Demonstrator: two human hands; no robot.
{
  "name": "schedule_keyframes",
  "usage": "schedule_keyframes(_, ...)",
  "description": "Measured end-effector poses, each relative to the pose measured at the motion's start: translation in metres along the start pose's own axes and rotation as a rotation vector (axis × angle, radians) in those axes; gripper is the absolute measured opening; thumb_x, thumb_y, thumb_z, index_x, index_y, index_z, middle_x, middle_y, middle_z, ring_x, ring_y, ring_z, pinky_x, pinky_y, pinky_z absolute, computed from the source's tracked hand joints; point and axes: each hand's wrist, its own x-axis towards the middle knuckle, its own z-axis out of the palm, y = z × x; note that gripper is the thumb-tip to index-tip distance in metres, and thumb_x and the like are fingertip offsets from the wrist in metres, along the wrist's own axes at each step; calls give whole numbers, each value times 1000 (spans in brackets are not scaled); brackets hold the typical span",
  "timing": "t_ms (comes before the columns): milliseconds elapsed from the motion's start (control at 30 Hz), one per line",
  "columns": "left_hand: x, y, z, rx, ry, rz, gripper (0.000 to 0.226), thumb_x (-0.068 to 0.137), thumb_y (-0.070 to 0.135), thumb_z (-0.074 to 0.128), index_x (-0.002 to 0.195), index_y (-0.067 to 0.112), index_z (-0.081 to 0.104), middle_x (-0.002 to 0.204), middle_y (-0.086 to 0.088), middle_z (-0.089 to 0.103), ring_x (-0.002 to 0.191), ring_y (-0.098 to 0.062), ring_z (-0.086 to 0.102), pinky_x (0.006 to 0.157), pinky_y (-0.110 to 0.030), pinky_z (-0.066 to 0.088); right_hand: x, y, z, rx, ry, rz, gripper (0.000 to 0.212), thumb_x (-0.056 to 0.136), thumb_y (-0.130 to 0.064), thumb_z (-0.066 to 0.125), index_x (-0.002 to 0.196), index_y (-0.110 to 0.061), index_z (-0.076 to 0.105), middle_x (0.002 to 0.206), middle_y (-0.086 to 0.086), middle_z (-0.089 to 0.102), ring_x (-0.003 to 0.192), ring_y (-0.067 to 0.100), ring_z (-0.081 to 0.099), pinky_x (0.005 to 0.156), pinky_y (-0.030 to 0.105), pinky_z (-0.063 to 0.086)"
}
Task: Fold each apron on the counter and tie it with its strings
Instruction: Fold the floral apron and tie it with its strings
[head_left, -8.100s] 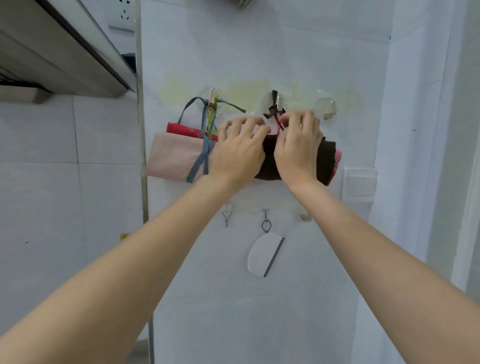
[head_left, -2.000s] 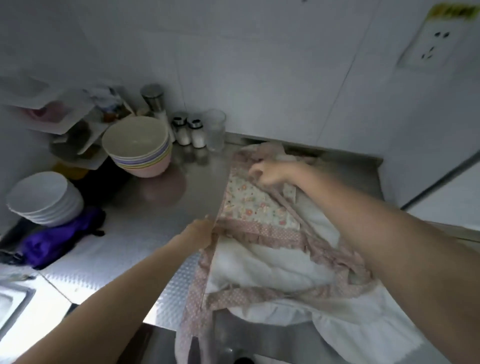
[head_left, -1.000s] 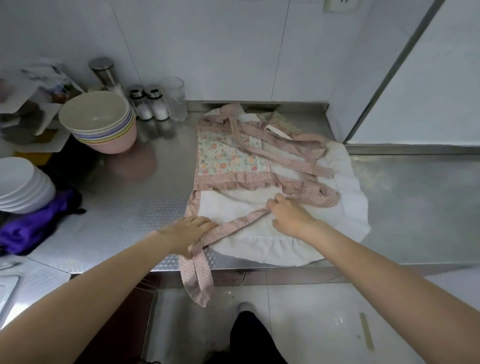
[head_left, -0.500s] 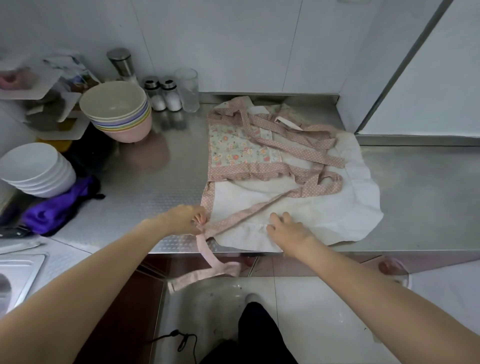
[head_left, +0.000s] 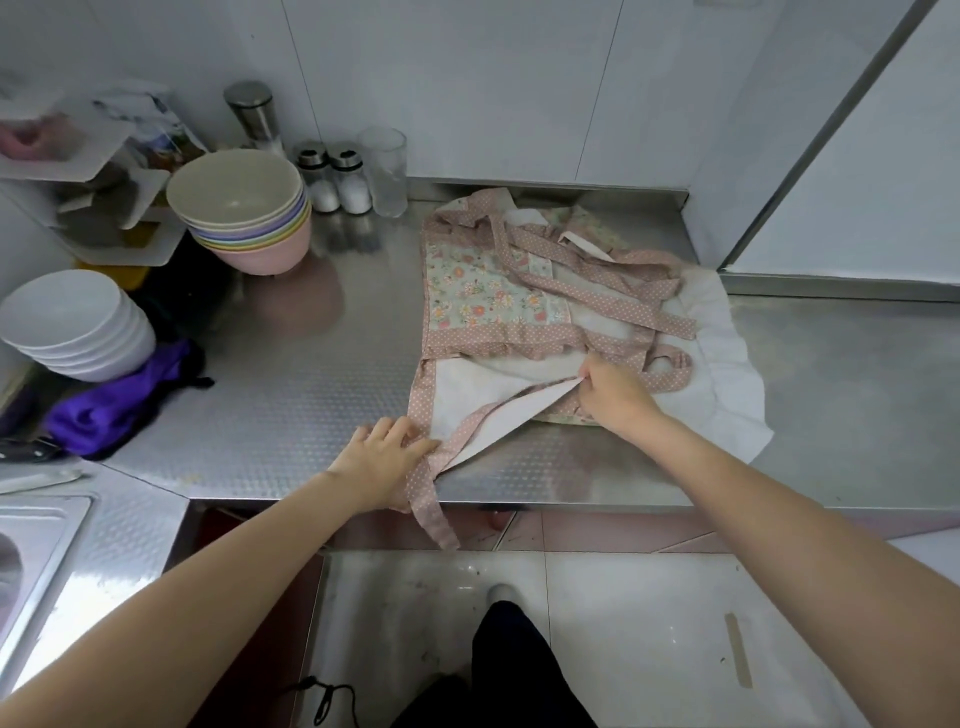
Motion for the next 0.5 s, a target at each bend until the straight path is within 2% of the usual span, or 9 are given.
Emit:
schedule_keyframes(133, 10, -12, -16, -418, 87, -25, 38, 93, 40, 48, 127, 22, 55, 134, 2, 44, 125, -22, 35, 101, -36, 32, 6, -7, 0, -172, 6, -3, 27, 95, -7, 36, 120, -6, 46, 110, 19, 61, 100, 36, 60, 70, 35, 41)
schedule_keyframes(200, 19, -21, -31, -705, 173, -49, 34, 95, 32, 48, 108, 6, 66, 116, -9, 59, 112, -28, 51, 91, -34, 40, 13, -4, -3, -215, 9, -7, 33, 95, -7, 37, 128, -8, 43, 110, 17, 62, 97, 33, 61, 66, 33, 41)
schedule_keyframes(233, 23, -24, -43, -845, 180, -90, 32, 97, 25, 46, 98, 0, 66, 101, -13, 63, 100, -27, 56, 81, -31, 41, 17, -2, -6, -213, -14, -4, 39, 95, -6, 37, 133, -9, 39, 110, 16, 63, 92, 31, 62, 63, 31, 41)
schedule_keyframes(300, 31, -30, -65, -969, 143, -175, 29, 99, 17, 40, 83, 4, 61, 82, -7, 59, 85, -20, 54, 67, -26, 36, 23, 0, -15, -158, -185, -9, 47, 92, -2, 39, 138, -10, 38, 106, 9, 62, 77, 25, 60, 54, 28, 41)
schedule_keyframes(333, 36, -34, -74, -975, 113, -192, 27, 100, 16, 39, 87, 8, 61, 84, -4, 57, 83, -17, 51, 67, -23, 35, 24, -1, -22, -123, -342, -15, 44, 91, 0, 41, 134, -8, 44, 100, 4, 58, 73, 20, 55, 53, 24, 39)
schedule_keyframes(400, 44, -42, -84, -1035, -13, -201, 25, 99, 15, 39, 95, 11, 63, 84, -4, 53, 73, -15, 48, 63, -21, 36, 24, -3, -37, -50, -691, 5, 27, 91, -1, 49, 118, -1, 57, 87, -2, 50, 68, 12, 47, 58, 21, 37)
schedule_keyframes(433, 47, -46, -88, -1112, -107, -205, 25, 99, 15, 40, 91, 12, 63, 80, -6, 50, 66, -15, 44, 58, -22, 35, 28, -3, -44, 9, -798, 26, 18, 92, -3, 51, 106, -2, 61, 84, -4, 51, 69, 9, 46, 63, 20, 37)
schedule_keyframes(467, 50, -50, -89, -1222, -175, -220, 24, 98, 18, 42, 87, 14, 63, 78, -7, 49, 63, -15, 43, 57, -22, 36, 31, -5, -50, 69, -851, 37, 11, 92, -4, 51, 95, -5, 61, 82, -5, 52, 72, 7, 46, 66, 20, 38)
schedule_keyframes(500, 52, -53, -88, -1344, -184, -264, 22, 97, 21, 45, 87, 14, 64, 79, -8, 52, 66, -17, 47, 61, -24, 39, 39, -6, -54, 98, -828, 32, 10, 92, -4, 51, 89, -8, 60, 82, -5, 53, 73, 7, 47, 66, 20, 37)
